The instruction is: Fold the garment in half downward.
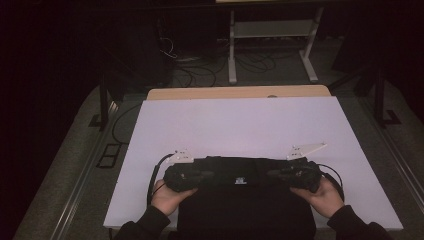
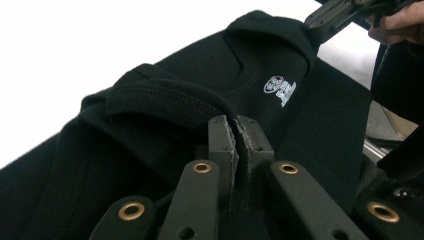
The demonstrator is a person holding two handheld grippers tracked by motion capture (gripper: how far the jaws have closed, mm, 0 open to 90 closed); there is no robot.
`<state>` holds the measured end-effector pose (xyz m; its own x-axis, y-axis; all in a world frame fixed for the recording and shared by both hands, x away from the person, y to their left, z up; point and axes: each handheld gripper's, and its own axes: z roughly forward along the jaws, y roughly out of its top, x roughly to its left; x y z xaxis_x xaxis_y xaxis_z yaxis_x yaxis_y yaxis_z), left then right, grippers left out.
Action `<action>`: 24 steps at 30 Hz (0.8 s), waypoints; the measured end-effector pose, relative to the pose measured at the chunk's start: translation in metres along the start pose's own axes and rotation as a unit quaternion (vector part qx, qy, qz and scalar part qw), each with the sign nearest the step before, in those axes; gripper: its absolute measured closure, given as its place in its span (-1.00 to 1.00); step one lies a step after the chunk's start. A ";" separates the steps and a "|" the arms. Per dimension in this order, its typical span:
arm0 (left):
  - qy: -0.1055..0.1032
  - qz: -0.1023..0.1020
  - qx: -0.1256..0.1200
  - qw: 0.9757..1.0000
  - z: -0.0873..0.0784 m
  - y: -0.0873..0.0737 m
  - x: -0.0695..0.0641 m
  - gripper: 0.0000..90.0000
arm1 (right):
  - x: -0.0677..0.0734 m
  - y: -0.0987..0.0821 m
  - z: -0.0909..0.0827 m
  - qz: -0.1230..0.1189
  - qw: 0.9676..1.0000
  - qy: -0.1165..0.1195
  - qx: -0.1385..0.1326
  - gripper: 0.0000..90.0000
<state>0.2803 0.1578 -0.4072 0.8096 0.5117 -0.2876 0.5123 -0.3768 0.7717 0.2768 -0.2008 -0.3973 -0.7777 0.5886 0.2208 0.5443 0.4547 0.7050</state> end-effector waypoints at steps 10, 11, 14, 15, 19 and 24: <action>-0.012 0.005 0.010 1.000 0.000 -0.007 -0.003 0.88 | 0.004 -0.005 0.003 -0.003 1.000 0.009 0.011 0.91; -0.012 0.005 0.010 1.000 0.000 -0.007 -0.002 0.88 | 0.005 -0.005 0.004 -0.001 1.000 0.010 0.013 0.91; -0.014 0.005 0.011 1.000 -0.001 -0.008 -0.004 0.88 | 0.005 -0.006 0.004 -0.001 1.000 0.012 0.015 0.91; -0.016 0.007 0.012 1.000 -0.001 -0.009 -0.004 0.88 | 0.006 -0.007 0.004 -0.001 1.000 0.013 0.015 0.91; -0.019 0.008 0.018 1.000 -0.002 -0.011 -0.007 0.88 | 0.008 -0.008 0.005 0.000 1.000 0.018 0.019 0.91; -0.022 0.007 0.023 0.999 -0.002 -0.014 -0.008 0.88 | 0.011 -0.011 0.007 -0.004 0.999 0.025 0.027 0.91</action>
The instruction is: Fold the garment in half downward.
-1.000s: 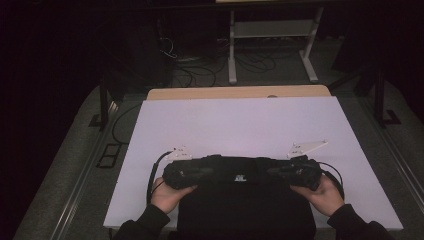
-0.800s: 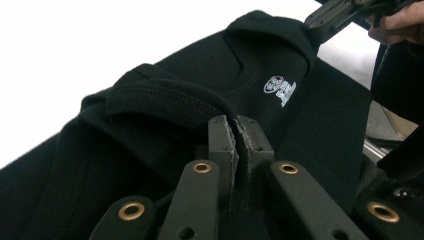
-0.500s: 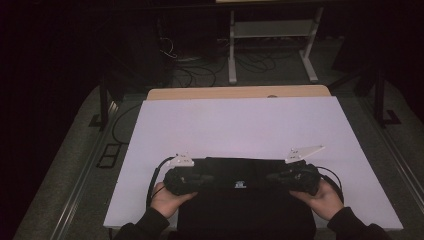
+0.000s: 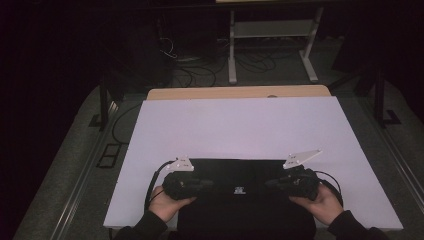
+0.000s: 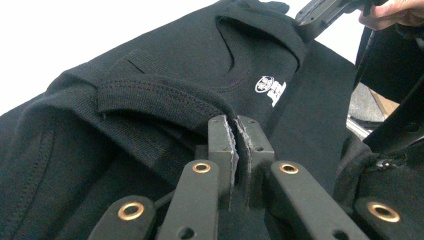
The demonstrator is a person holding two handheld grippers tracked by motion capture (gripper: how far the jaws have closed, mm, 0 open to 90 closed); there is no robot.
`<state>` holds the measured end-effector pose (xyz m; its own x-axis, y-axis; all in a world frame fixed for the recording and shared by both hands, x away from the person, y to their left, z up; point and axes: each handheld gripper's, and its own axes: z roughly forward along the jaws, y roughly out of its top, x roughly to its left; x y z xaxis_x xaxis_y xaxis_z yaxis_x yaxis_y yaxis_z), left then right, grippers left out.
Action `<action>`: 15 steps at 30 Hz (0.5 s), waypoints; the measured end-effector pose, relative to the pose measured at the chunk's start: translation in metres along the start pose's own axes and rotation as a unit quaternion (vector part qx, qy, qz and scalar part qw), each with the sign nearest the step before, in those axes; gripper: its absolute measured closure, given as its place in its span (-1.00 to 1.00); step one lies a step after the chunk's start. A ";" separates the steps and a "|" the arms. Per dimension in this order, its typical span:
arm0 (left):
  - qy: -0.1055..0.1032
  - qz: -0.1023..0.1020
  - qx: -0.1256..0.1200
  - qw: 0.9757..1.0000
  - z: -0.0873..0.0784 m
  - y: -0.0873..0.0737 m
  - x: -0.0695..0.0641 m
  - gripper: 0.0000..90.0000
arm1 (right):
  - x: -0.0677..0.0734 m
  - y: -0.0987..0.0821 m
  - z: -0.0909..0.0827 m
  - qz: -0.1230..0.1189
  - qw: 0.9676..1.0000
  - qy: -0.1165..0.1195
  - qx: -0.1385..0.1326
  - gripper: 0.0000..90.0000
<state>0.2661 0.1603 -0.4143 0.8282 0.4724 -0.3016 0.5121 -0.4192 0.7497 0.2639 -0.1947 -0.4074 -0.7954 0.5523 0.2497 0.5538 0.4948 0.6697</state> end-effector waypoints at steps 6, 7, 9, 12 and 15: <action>-0.003 0.004 0.008 1.000 0.001 -0.002 -0.003 0.88 | 0.003 -0.005 0.003 0.002 1.000 0.006 0.012 0.91; -0.004 0.006 0.009 1.000 0.002 -0.003 -0.004 0.88 | 0.004 -0.006 0.004 0.001 1.000 0.006 0.014 0.91; -0.005 0.007 0.012 1.000 0.002 -0.004 -0.006 0.88 | 0.005 -0.007 0.004 0.000 1.000 0.009 0.018 0.91; -0.006 0.007 0.015 1.000 0.002 -0.006 -0.009 0.87 | 0.008 -0.009 0.004 -0.001 1.000 0.012 0.020 0.91; -0.007 0.009 0.020 1.000 0.002 -0.008 -0.011 0.87 | 0.011 -0.011 0.003 -0.001 1.000 0.014 0.021 0.91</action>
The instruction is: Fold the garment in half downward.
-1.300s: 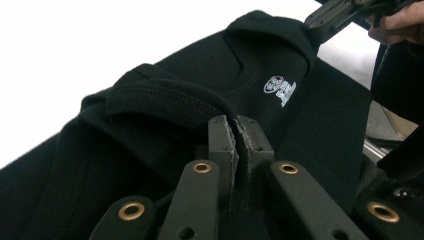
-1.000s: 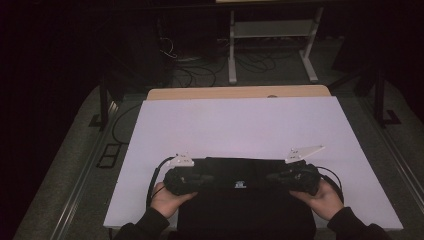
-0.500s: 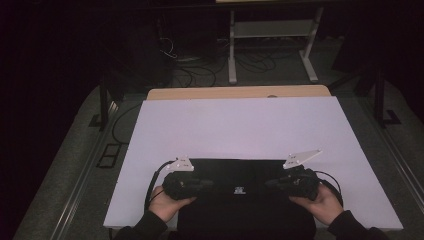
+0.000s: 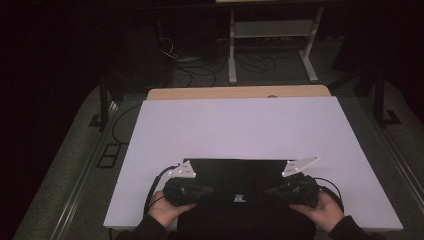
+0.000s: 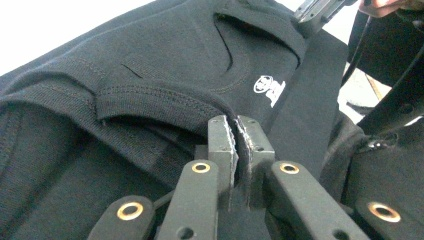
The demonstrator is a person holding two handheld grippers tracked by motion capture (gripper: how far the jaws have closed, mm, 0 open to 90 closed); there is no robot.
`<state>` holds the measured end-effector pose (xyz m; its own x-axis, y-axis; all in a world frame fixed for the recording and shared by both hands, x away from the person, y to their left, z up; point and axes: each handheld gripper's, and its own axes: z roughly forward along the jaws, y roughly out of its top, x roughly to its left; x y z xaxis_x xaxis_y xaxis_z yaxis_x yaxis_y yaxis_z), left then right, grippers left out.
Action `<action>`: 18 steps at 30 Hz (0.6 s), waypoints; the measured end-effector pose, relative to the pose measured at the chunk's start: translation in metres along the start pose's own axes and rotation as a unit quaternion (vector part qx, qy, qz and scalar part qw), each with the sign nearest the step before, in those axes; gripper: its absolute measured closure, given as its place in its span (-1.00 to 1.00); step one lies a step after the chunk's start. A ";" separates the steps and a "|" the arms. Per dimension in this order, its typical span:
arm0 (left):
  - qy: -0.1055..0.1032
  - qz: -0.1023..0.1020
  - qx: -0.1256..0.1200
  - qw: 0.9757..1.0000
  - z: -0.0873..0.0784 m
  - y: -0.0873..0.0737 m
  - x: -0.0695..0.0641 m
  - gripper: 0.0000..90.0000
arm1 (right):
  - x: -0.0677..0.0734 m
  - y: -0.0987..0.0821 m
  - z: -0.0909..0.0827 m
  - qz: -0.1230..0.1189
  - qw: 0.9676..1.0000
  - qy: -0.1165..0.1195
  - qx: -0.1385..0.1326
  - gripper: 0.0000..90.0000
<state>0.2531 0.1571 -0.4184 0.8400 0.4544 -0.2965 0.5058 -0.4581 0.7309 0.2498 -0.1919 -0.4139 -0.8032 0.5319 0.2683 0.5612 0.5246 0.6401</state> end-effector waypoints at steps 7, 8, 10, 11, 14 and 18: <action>-0.001 0.001 0.008 1.000 0.000 -0.003 -0.004 0.86 | 0.004 -0.004 0.001 0.001 1.000 0.003 0.009 0.90; -0.002 0.002 0.009 1.000 0.000 -0.003 -0.004 0.86 | 0.004 -0.004 0.001 0.001 1.000 0.004 0.009 0.90; -0.001 -0.001 0.012 1.000 0.001 -0.004 -0.005 0.85 | 0.005 -0.005 0.002 0.003 1.000 0.006 0.011 0.89; 0.000 0.001 0.013 1.000 0.001 -0.005 -0.005 0.84 | 0.005 -0.005 0.003 0.004 1.000 0.006 0.012 0.89; 0.002 0.000 0.014 1.000 0.000 -0.006 -0.005 0.76 | 0.005 -0.006 0.003 0.005 1.000 0.005 0.015 0.81; 0.010 0.001 0.008 1.000 -0.003 -0.007 -0.005 0.51 | 0.006 -0.006 0.001 0.011 1.000 0.003 0.012 0.68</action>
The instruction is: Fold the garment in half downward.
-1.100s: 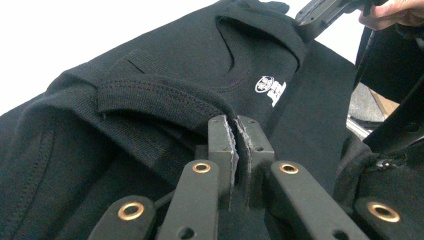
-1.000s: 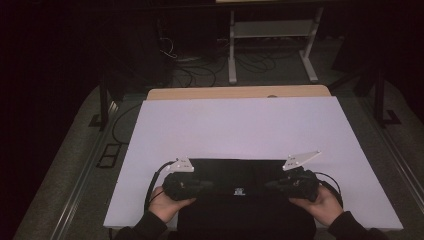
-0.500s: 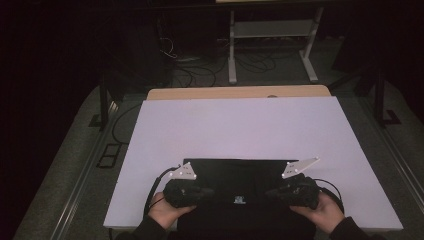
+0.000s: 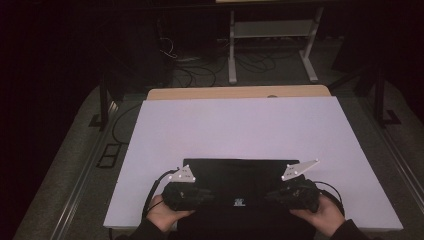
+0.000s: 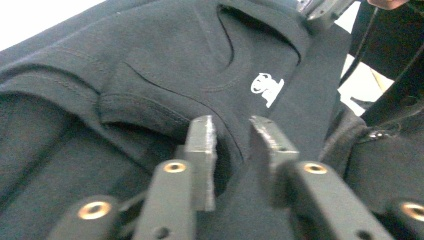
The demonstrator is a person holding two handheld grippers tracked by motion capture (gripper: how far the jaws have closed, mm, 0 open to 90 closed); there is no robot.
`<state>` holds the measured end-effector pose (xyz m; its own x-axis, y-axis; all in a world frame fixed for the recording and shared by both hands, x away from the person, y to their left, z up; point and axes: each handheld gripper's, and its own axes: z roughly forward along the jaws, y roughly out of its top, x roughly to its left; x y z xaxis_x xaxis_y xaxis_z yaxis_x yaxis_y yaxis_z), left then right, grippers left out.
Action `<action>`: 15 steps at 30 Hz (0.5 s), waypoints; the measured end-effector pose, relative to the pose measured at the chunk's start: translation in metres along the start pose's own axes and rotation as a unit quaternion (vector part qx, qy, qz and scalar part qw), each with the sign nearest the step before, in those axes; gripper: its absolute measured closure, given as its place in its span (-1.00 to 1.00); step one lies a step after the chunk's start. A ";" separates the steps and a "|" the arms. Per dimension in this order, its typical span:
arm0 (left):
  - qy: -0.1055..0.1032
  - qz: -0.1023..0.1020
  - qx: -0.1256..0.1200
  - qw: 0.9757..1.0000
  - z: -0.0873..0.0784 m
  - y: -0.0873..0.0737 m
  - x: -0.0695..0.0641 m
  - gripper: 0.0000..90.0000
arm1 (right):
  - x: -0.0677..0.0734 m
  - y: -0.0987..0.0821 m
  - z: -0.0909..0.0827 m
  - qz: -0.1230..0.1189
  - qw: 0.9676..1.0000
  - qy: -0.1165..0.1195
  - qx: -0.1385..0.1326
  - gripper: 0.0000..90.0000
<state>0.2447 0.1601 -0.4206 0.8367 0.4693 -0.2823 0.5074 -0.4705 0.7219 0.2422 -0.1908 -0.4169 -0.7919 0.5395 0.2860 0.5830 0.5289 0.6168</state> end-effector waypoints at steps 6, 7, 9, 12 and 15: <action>0.025 0.002 -0.005 1.000 -0.002 -0.001 -0.002 0.12 | 0.001 0.002 -0.005 -0.002 1.000 -0.007 -0.007 0.34; 0.026 0.005 -0.006 1.000 -0.002 -0.001 -0.001 0.08 | 0.002 0.002 -0.005 -0.005 1.000 -0.010 -0.008 0.29; 0.029 0.005 -0.006 1.000 -0.003 0.000 -0.001 -0.01 | 0.003 0.003 -0.006 -0.010 1.000 -0.013 -0.010 0.17; 0.030 0.008 -0.005 0.999 -0.004 0.002 0.000 -0.15 | 0.004 0.006 -0.008 -0.015 1.000 -0.014 -0.014 -0.04; 0.017 0.003 -0.006 1.000 -0.006 0.005 0.003 -0.27 | 0.005 0.009 -0.012 -0.018 0.999 -0.019 -0.025 -0.24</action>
<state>0.2482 0.1636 -0.4139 0.8322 0.4911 -0.2573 0.4999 -0.4641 0.7312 0.2417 -0.1913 -0.4012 -0.8045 0.5450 0.2359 0.5435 0.5156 0.6624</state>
